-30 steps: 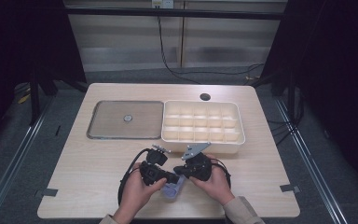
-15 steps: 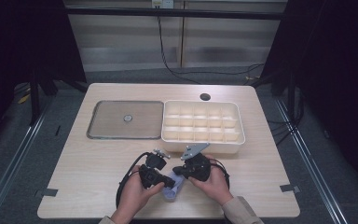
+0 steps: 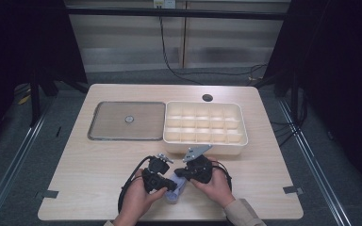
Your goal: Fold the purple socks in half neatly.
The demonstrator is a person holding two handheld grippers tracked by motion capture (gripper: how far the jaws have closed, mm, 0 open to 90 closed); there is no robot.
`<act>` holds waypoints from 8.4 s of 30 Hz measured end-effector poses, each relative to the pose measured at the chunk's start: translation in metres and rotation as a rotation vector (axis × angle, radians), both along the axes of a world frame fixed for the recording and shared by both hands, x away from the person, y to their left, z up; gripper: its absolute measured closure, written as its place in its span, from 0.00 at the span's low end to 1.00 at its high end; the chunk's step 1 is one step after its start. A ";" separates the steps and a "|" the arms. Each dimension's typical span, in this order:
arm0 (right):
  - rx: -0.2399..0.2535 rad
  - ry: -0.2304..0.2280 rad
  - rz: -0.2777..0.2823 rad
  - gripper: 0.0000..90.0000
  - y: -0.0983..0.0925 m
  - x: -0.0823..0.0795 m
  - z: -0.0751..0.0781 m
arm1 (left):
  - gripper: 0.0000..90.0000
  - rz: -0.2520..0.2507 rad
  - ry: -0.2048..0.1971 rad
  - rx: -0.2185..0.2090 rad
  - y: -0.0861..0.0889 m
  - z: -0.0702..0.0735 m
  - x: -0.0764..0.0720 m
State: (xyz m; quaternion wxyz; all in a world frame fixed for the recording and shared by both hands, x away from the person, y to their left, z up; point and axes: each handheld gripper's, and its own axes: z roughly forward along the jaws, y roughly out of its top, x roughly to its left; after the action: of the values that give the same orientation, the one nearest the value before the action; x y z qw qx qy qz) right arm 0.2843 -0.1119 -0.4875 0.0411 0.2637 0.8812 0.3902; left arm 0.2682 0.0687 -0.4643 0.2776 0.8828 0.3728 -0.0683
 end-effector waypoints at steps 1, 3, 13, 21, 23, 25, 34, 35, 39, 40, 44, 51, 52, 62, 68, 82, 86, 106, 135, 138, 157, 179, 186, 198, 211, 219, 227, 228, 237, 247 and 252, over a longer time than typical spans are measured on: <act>0.001 0.000 0.000 1.00 0.000 0.000 0.000 | 0.87 0.002 0.000 0.002 0.000 0.000 0.000; 0.001 0.000 -0.002 1.00 -0.001 0.000 0.000 | 0.87 0.007 0.002 -0.001 0.000 0.000 -0.001; -0.006 -0.006 -0.027 1.00 -0.012 0.002 0.001 | 0.89 0.035 0.010 0.006 0.000 0.000 -0.002; -0.022 -0.016 -0.034 1.00 -0.010 0.004 -0.003 | 0.88 0.046 0.022 -0.030 0.000 -0.003 -0.003; -0.030 -0.017 -0.040 1.00 -0.010 0.006 -0.003 | 0.88 0.049 0.026 -0.043 -0.001 -0.003 -0.003; -0.022 -0.015 -0.040 1.00 -0.010 0.008 -0.005 | 0.87 0.048 0.032 -0.059 -0.002 -0.004 -0.003; -0.011 -0.001 -0.070 0.95 -0.012 0.012 -0.004 | 0.77 0.024 0.030 -0.105 -0.011 -0.005 -0.007; -0.014 0.000 -0.069 0.95 -0.012 0.012 -0.003 | 0.76 0.016 0.029 -0.106 -0.011 -0.004 -0.007; 0.001 0.003 -0.070 0.89 -0.016 0.012 0.001 | 0.70 0.006 0.019 -0.112 -0.011 0.001 -0.007; 0.003 -0.003 -0.067 0.88 -0.017 0.012 0.002 | 0.69 0.008 0.011 -0.113 -0.011 0.002 -0.007; 0.003 -0.003 -0.073 0.82 -0.021 0.010 0.008 | 0.65 0.003 -0.019 -0.113 -0.005 0.009 -0.004; 0.019 0.022 -0.093 0.74 -0.032 0.004 0.015 | 0.60 0.036 -0.073 -0.111 0.014 0.019 0.001; 0.020 0.031 -0.096 0.73 -0.034 0.004 0.016 | 0.60 0.044 -0.081 -0.109 0.016 0.019 0.002; 0.023 0.045 -0.116 0.65 -0.045 0.000 0.019 | 0.68 0.037 -0.049 -0.041 0.032 0.004 0.009; 0.039 0.069 -0.127 0.62 -0.049 -0.003 0.019 | 0.69 0.007 -0.023 -0.028 0.021 -0.006 0.003; 0.057 0.111 -0.162 0.57 -0.057 -0.003 0.027 | 0.66 -0.074 -0.015 -0.041 -0.013 -0.012 -0.009; 0.066 0.121 -0.157 0.56 -0.055 -0.002 0.030 | 0.65 -0.068 -0.027 -0.037 -0.009 -0.012 -0.008; 0.017 0.336 -0.165 0.61 -0.041 0.005 0.017 | 0.48 0.009 -0.200 -0.014 0.043 -0.008 0.007; 0.054 0.589 -0.236 0.69 -0.045 0.015 -0.003 | 0.33 0.038 -0.360 -0.018 0.077 -0.024 0.009; 0.061 0.610 -0.238 0.70 -0.046 0.016 -0.004 | 0.33 0.034 -0.364 -0.020 0.077 -0.025 0.009; 0.084 0.645 -0.225 0.91 -0.049 0.017 0.003 | 0.28 0.019 -0.393 -0.024 0.079 -0.034 0.009; 0.009 0.546 -0.260 0.92 -0.070 0.028 0.039 | 0.23 0.016 -0.447 -0.045 0.082 -0.042 0.010; -0.016 0.516 -0.260 0.92 -0.076 0.032 0.053 | 0.22 0.011 -0.454 -0.045 0.083 -0.043 0.010; -0.049 0.496 -0.286 0.92 -0.087 0.037 0.071 | 0.21 0.010 -0.454 -0.047 0.083 -0.043 0.010; -0.085 0.464 -0.308 0.92 -0.098 0.044 0.094 | 0.21 0.008 -0.452 -0.046 0.083 -0.043 0.010; -0.104 0.451 -0.319 0.92 -0.104 0.047 0.104 | 0.21 0.008 -0.452 -0.046 0.083 -0.043 0.010; -0.125 0.431 -0.333 0.92 -0.111 0.052 0.115 | 0.21 0.010 -0.450 -0.046 0.083 -0.043 0.010; -0.125 0.430 -0.334 0.92 -0.111 0.052 0.116 | 0.21 0.009 -0.451 -0.046 0.083 -0.043 0.010; -0.143 0.414 -0.355 0.92 -0.115 0.057 0.128 | 0.21 0.022 -0.447 -0.057 0.082 -0.044 0.010; -0.164 0.392 -0.387 0.92 -0.122 0.065 0.135 | 0.21 0.019 -0.451 -0.054 0.082 -0.043 0.010; -0.174 0.385 -0.406 0.92 -0.125 0.070 0.136 | 0.21 0.025 -0.451 -0.057 0.082 -0.044 0.010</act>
State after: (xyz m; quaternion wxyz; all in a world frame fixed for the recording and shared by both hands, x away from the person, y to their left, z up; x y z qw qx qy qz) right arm 0.3546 -0.2374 -0.3511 -0.0271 0.4991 0.8323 0.2396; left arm 0.2778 0.1505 -0.5079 0.3795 0.8628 0.3102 0.1240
